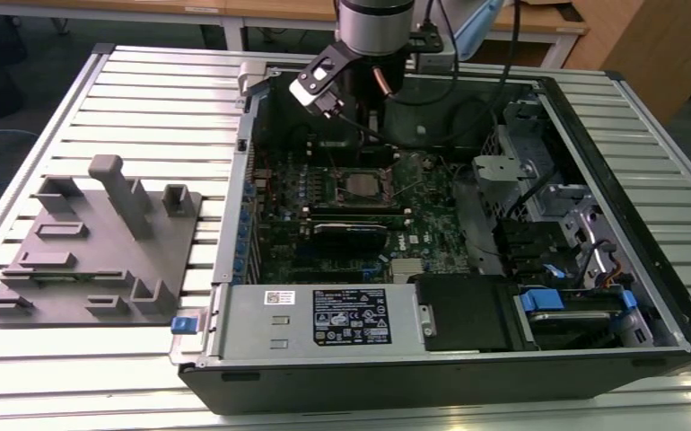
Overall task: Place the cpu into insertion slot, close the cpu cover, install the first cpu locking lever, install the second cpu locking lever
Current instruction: 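Close the cpu cover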
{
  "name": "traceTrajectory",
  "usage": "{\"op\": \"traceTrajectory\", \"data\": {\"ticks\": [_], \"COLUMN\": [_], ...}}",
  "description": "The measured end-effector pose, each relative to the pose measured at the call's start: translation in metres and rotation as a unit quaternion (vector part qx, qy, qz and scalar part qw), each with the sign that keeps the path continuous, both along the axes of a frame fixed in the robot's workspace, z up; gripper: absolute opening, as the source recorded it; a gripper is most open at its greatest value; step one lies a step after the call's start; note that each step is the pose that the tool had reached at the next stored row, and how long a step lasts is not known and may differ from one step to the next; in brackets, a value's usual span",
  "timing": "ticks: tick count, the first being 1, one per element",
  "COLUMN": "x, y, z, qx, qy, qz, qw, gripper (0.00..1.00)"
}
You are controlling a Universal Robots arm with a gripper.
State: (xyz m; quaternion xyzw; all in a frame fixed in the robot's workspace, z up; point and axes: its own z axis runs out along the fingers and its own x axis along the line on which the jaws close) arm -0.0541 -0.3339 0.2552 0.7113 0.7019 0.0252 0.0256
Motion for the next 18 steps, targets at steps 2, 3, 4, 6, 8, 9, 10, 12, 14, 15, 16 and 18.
{"op": "traceTrajectory", "data": {"ticks": [2, 3, 4, 6, 8, 9, 10, 12, 14, 15, 16, 18], "x": [0.0, 0.0, 0.0, 0.0, 0.0, 0.0, 0.0, 0.0, 0.0, 0.0, 0.0, 0.0], "y": [0.0, 0.0, 0.0, 0.0, 0.0, 0.0, 0.0, 0.0, 0.0, 0.0, 0.0, 0.0], "z": [0.0027, 0.0034, 0.0034, 0.0038, 0.0043, 0.0043, 0.0045, 0.0051, 0.0057, 0.006, 0.0063, 0.0067], "qx": [0.0, 0.0, 0.0001, 0.0, 0.0, 0.0, 0.0, -0.0001, 0.0, 0.0, 0.0001, 0.0001], "qy": [0.0, 0.0, -0.0001, 0.0, 0.0, 0.0, 0.0, 0.0001, 0.0, 0.0, 0.0, -0.0001], "qz": [0.0, 0.0, 0.0, 0.0, 0.0, 0.0, 0.0, 0.0, 0.0, 0.0, 0.0, 0.0], "qw": [1.0, 1.0, 1.0, 1.0, 1.0, 1.0, 1.0, 1.0, 1.0, 1.0, 1.0, 1.0], "gripper": [0.1, 0.1, 0.1, 0.1, 0.1, 0.1, 0.1, 0.1, 0.1, 0.1, 0.1, 0.1]}}
